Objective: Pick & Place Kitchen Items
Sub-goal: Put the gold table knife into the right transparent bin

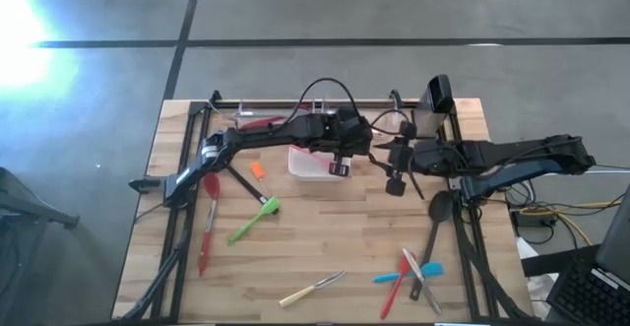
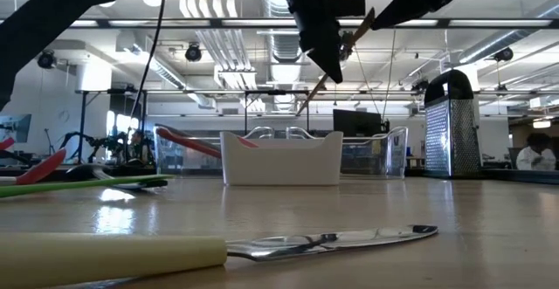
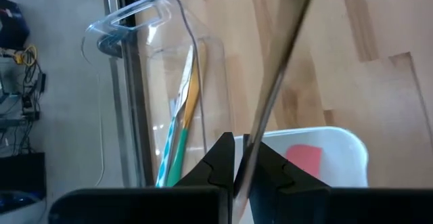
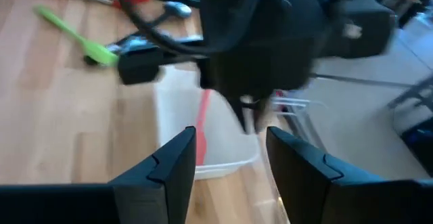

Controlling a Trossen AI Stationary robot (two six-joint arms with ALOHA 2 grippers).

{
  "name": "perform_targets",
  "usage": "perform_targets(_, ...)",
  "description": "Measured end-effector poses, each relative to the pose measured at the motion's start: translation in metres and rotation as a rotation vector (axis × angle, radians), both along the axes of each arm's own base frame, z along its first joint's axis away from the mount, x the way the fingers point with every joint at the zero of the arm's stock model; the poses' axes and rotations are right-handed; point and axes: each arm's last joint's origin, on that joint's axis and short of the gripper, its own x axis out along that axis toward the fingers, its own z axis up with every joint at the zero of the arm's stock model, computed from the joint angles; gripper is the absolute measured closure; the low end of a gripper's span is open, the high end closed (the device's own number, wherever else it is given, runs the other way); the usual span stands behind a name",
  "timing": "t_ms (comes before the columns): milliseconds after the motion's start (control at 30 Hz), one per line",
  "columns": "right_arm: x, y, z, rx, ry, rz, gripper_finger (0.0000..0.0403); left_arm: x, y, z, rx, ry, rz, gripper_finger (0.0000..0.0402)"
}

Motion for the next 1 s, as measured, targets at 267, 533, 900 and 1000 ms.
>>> perform_targets(267, -0.007, -0.003, 0.005, -0.009, -0.023, -0.055, 0.0234, -0.002, -0.002, -0.001, 0.017, 0.029, 0.009, 0.038)
perform_targets(533, 0.008, -0.001, -0.006, 0.057, 0.004, -0.004, 0.0234, 0.001, -0.001, 0.001, 0.03, -0.007, -0.006, 0.038)
perform_targets(900, 0.03, -0.009, -0.014, -0.004, -0.001, -0.015, 0.0245, 0.001, -0.002, 0.001, 0.028, 0.0, -0.008, 0.038)
perform_targets(1000, 0.031, -0.01, -0.015, -0.004, 0.001, -0.019, 0.026, 0.001, -0.002, 0.001, 0.028, 0.003, -0.009, 0.038)
